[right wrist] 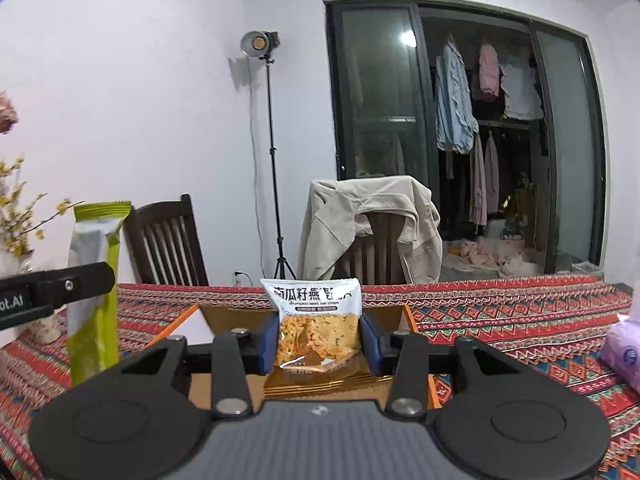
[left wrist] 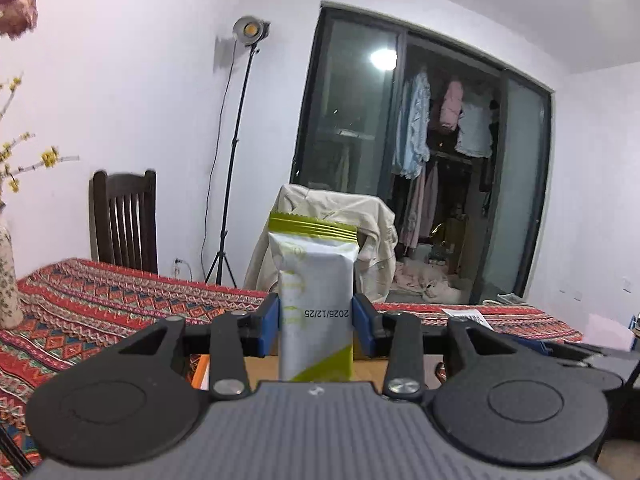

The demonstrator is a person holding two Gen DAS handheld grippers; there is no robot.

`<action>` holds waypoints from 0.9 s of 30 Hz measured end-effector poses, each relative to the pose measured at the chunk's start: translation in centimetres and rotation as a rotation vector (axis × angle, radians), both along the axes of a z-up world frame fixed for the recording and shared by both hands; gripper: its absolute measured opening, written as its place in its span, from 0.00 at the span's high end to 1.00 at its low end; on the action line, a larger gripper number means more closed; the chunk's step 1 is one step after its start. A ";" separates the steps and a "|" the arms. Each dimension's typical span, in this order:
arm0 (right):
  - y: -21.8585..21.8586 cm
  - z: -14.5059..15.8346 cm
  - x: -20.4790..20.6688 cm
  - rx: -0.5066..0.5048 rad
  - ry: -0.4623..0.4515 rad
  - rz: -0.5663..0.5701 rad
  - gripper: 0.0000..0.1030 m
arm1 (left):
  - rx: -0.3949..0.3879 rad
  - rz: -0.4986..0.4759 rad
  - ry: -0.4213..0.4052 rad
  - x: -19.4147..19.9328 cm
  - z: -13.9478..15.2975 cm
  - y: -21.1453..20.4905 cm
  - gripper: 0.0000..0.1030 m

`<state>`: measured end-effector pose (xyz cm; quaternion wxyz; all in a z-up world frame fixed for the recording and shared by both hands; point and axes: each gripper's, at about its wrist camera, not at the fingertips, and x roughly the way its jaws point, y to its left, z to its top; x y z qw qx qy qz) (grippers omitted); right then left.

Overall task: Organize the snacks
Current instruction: 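Carry both packets over the cardboard box and open both grippers to drop them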

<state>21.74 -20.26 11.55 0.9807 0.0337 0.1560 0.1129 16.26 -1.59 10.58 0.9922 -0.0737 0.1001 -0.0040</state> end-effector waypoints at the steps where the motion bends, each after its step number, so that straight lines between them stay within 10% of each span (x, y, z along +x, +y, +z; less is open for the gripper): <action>1: 0.0 -0.3 0.9 0.008 0.009 -0.007 0.59 | -0.005 0.006 0.009 0.9 -0.1 0.1 0.61; 19: -0.1 -6.0 5.4 0.026 0.120 -0.003 0.58 | 0.019 0.080 0.081 6.8 -5.1 1.3 0.59; 24: 0.1 -6.4 5.1 0.016 0.127 -0.006 0.45 | 0.064 0.101 0.055 6.5 -5.4 0.8 0.11; 27: -0.1 -6.3 4.4 0.018 0.100 -0.005 0.12 | 0.060 0.114 0.038 6.0 -5.4 0.7 0.00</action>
